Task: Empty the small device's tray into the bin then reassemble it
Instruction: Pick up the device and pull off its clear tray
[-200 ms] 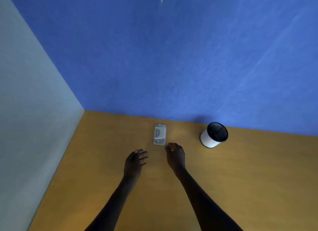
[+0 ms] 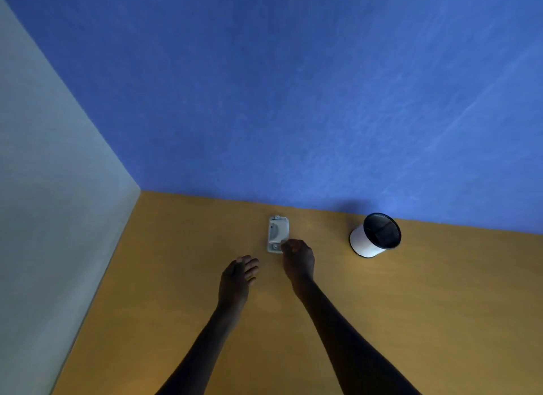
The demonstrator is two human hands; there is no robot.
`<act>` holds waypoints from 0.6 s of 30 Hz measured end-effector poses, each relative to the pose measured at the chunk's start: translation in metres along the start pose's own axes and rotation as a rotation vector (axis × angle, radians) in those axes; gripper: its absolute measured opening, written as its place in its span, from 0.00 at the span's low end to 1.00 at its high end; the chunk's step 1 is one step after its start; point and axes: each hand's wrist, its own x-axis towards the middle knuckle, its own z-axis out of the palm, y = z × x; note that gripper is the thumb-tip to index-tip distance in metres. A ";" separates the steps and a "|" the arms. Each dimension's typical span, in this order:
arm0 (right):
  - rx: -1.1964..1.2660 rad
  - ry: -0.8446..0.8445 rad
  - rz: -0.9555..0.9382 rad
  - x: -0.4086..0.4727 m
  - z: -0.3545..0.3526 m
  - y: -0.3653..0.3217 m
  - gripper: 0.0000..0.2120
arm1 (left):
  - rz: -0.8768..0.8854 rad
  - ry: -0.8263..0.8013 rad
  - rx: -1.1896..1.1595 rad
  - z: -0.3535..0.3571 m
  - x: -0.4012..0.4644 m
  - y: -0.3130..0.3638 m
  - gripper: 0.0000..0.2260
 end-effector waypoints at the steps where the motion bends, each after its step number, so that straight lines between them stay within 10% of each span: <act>1: 0.002 0.013 0.008 0.004 0.004 -0.003 0.15 | 0.007 -0.010 0.004 0.001 0.005 0.000 0.19; 18: 0.202 -0.041 0.164 -0.014 -0.013 -0.023 0.15 | -0.124 -0.009 -0.262 0.030 0.035 0.029 0.13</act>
